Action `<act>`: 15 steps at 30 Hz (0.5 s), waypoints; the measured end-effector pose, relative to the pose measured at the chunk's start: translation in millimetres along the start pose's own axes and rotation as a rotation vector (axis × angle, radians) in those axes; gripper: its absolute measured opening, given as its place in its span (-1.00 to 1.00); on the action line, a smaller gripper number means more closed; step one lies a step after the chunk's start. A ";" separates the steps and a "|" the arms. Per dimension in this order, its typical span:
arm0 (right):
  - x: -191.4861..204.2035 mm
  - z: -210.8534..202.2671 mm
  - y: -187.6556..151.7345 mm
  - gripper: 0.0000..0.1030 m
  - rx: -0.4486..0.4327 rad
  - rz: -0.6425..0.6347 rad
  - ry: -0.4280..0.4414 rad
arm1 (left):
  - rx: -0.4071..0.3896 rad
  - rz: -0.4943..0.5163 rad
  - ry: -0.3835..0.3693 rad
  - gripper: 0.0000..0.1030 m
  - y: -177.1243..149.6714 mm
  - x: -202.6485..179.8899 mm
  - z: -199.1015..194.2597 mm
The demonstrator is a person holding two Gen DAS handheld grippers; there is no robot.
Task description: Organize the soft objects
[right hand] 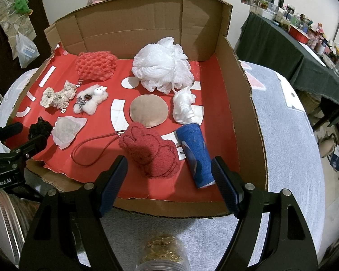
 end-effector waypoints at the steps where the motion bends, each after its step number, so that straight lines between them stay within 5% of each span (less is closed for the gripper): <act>1: 0.8 -0.2 0.3 0.47 0.000 -0.002 0.003 | 0.004 -0.006 -0.008 0.77 0.0 0.5 0.1; 15: 3.4 -29.9 11.3 0.58 -0.061 -0.020 0.013 | -0.068 -0.082 -0.017 0.91 9.3 19.4 -31.8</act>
Point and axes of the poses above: each gripper's, at about its wrist camera, not at the fingertips, and z roughly the way its jaws point, x to its left, y to its top, the point moved 4 cm from there along z, roughly the way its jaws point, and after that the axes turned 12 degrees about y, right-handed, at the moved point
